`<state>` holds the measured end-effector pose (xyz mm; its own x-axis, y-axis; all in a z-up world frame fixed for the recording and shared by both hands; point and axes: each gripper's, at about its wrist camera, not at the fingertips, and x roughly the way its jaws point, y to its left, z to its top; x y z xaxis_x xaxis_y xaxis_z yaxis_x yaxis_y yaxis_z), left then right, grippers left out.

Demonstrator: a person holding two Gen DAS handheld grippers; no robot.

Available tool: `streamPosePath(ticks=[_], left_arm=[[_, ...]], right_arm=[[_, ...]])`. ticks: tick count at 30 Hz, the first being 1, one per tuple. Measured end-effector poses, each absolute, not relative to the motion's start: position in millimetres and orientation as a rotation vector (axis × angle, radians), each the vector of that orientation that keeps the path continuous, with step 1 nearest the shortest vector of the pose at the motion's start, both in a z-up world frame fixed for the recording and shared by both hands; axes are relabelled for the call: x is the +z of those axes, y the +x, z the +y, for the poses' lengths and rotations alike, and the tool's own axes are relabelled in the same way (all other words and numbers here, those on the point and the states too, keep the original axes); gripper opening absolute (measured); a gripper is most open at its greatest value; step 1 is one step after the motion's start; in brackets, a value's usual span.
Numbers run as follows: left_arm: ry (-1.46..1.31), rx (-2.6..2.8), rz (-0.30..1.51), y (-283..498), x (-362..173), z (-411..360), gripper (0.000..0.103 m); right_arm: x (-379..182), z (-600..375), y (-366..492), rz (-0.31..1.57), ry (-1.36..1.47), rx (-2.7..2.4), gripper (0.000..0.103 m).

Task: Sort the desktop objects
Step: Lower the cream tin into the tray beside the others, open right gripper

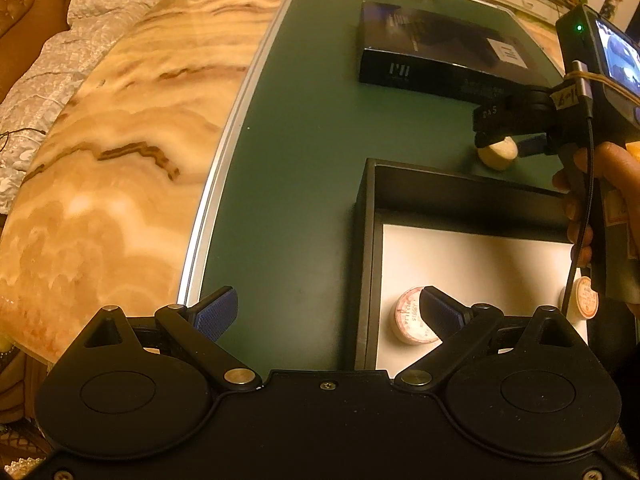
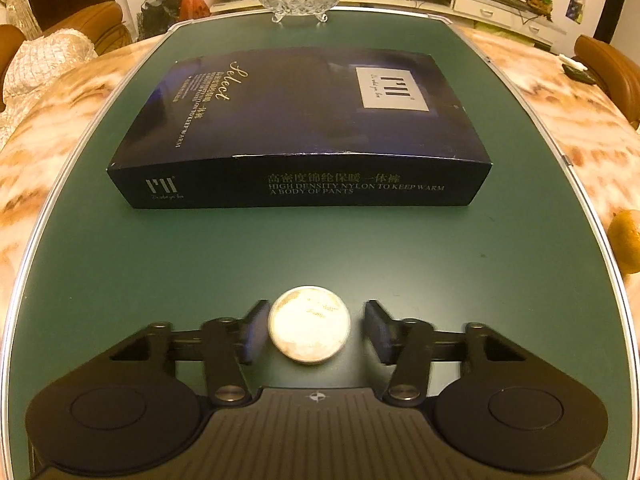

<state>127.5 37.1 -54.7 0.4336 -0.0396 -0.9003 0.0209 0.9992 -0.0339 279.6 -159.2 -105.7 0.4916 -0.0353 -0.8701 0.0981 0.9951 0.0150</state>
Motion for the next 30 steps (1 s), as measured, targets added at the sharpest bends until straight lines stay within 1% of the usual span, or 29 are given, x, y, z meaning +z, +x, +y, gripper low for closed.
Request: streamPosePath(ticks=[5,10,15,19,24,30], left_arm=[[-0.022,-0.036,1.126,126.4,-55.4,37.6,0.099],[-0.032,-0.034,1.125,123.9,-53.5,39.6,0.099],[-0.038,-0.039,1.115,119.0,-48.6,40.2,0.099],[-0.046,-0.034,1.104,113.8,-45.4,41.7,0.099],[-0.053,-0.027,1.104,106.5,-43.4,42.7,0.099],[-0.052,-0.025,1.097,97.6,-40.0,43.2,0.100]], right_arm=[[-102.0,-161.2,274.8,1.064,0.076,-0.072,0.045],[-81.4,-164.7,258.8,1.053,0.100,-0.046,0.045],[-46.2,-165.5,222.6,1.031,0.095,0.026,0.045],[-32.6,-163.9,185.1,1.039,0.088,0.091,0.045],[-50.7,-155.9,154.5,1.107,0.060,0.116,0.045],[-75.9,-147.5,146.7,1.170,0.070,0.104,0.045]])
